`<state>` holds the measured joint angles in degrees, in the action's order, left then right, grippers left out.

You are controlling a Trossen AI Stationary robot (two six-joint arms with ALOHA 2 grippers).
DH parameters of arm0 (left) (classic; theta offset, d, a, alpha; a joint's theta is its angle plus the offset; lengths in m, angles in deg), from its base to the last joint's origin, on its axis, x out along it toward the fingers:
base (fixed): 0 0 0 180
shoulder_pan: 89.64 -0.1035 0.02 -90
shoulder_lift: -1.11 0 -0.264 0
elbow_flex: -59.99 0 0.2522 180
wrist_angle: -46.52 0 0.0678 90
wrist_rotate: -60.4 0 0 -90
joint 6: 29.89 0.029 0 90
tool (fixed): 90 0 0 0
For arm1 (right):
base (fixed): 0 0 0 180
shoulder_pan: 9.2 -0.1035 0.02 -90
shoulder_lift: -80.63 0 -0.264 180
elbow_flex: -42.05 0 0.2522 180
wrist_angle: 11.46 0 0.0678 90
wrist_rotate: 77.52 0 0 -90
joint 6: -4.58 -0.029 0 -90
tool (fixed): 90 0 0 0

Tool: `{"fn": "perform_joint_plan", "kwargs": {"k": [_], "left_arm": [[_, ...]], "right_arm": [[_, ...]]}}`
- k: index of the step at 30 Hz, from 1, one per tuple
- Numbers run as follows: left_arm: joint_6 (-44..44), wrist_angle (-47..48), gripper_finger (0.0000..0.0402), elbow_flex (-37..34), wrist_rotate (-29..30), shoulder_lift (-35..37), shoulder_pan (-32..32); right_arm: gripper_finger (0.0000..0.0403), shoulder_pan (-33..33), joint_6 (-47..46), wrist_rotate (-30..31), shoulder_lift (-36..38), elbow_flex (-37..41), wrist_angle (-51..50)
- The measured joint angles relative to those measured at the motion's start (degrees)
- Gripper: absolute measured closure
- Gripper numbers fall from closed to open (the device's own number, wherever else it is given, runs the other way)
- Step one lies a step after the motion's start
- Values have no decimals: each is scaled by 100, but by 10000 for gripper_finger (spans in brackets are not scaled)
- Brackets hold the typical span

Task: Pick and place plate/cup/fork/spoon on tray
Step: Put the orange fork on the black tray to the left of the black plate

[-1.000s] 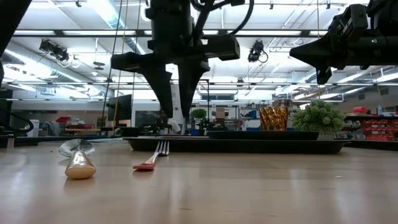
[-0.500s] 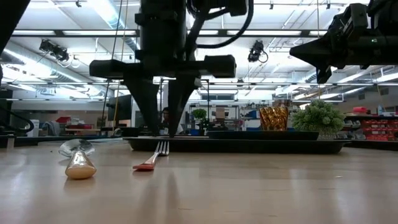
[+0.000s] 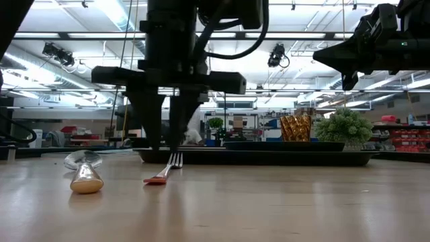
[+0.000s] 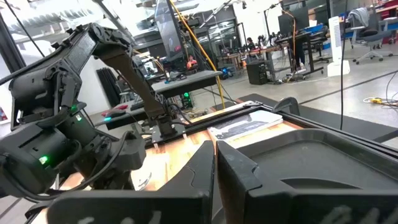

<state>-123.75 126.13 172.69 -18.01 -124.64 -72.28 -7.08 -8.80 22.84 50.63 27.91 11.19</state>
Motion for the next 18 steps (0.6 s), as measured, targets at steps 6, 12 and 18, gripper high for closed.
{"fn": "perform_joint_plan", "kwargs": {"k": [6, 12, 18], "left_arm": [[535, 146, 312, 0, 24, 28, -123], [1384, 495, 352, 0, 44, 74, -304], [1930, 871, 395, 0, 158, 81, -408]], "right_arm": [[380, -1, -1, 1, 0, 1, 0], [380, 0, 0, 0, 0, 0, -2], [380, 1, -1, 0, 0, -1, -2]]}}
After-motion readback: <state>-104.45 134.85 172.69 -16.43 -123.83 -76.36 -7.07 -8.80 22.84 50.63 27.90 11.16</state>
